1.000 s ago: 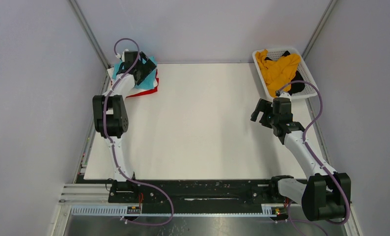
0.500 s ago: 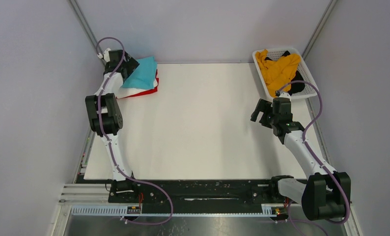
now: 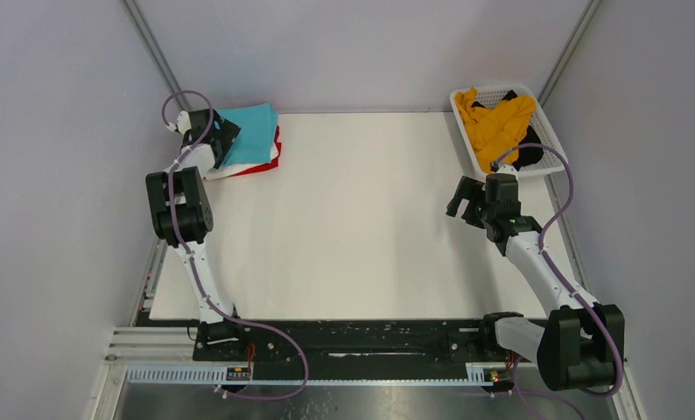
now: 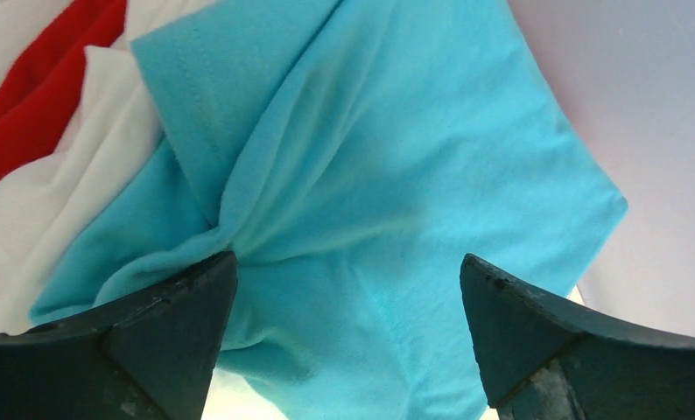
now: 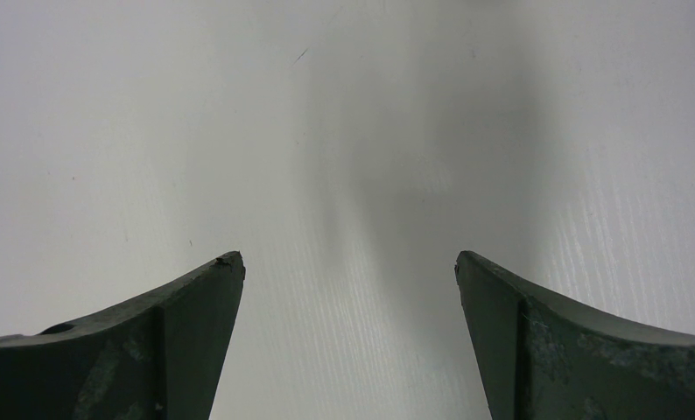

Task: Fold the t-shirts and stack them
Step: Smooth out wrinkles on the folded tshirt, then reset both arms

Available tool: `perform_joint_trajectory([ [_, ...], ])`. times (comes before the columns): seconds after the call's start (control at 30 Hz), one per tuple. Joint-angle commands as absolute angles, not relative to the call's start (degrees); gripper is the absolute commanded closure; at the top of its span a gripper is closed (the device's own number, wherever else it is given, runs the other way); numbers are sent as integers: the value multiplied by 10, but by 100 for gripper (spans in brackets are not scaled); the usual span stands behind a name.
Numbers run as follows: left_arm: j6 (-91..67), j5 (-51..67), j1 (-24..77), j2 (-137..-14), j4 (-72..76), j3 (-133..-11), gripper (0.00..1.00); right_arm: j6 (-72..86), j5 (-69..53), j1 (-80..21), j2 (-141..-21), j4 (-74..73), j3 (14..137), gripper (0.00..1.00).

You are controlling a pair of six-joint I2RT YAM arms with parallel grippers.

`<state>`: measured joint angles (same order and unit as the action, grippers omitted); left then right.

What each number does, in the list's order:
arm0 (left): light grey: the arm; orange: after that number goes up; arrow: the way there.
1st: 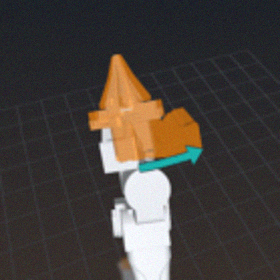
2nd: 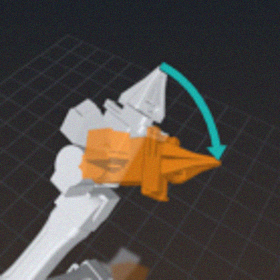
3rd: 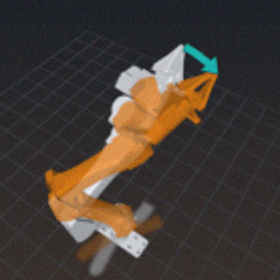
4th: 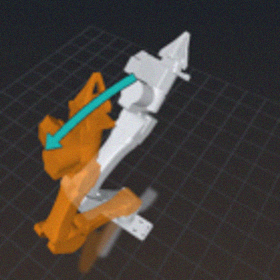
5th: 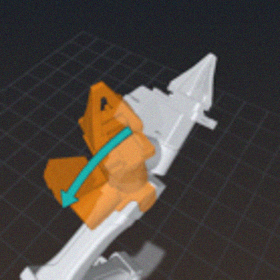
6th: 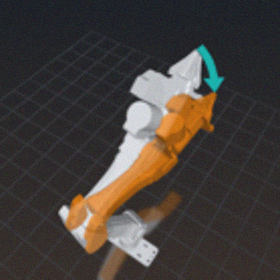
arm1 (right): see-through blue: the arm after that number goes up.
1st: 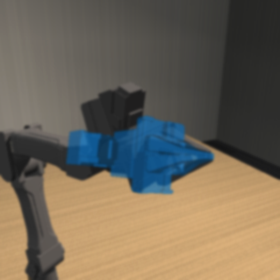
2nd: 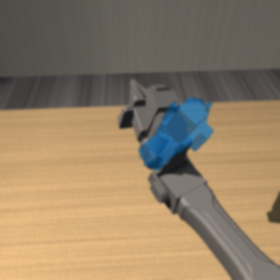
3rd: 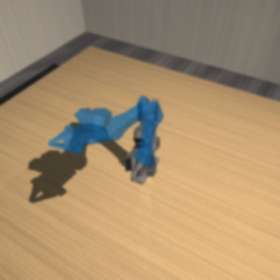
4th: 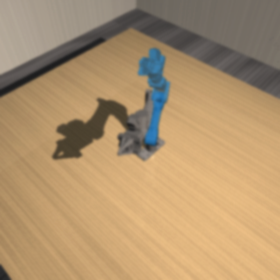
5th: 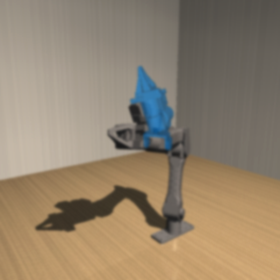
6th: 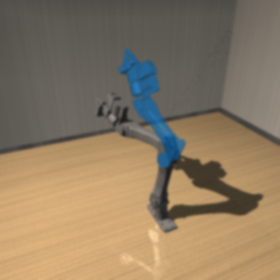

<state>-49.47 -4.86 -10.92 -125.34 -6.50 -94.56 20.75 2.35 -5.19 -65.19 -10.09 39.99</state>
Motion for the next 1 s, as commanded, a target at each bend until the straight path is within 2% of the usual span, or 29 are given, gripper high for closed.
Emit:
perform_joint_trajectory([
  [0.0,-494,-68,-118,-1174,-67,-906,1,207,25,-49,-640,-101,413,1],
  [0.33,-443,-164,-67,-954,-7,-755,1,219,10,-49,-608,-99,399,1],
  [0.5,-422,-218,-25,-785,-3,-648,1,228,25,-49,-564,-105,379,0],
  [0.63,-377,-191,30,-625,10,-555,1,240,52,-49,-505,-113,353,1],
  [0.77,-319,-111,84,-491,-17,-470,1,263,77,-49,-441,-108,326,0],
  [0.97,-279,-46,108,-403,-130,-404,1,310,143,-49,-338,-96,282,1],
])
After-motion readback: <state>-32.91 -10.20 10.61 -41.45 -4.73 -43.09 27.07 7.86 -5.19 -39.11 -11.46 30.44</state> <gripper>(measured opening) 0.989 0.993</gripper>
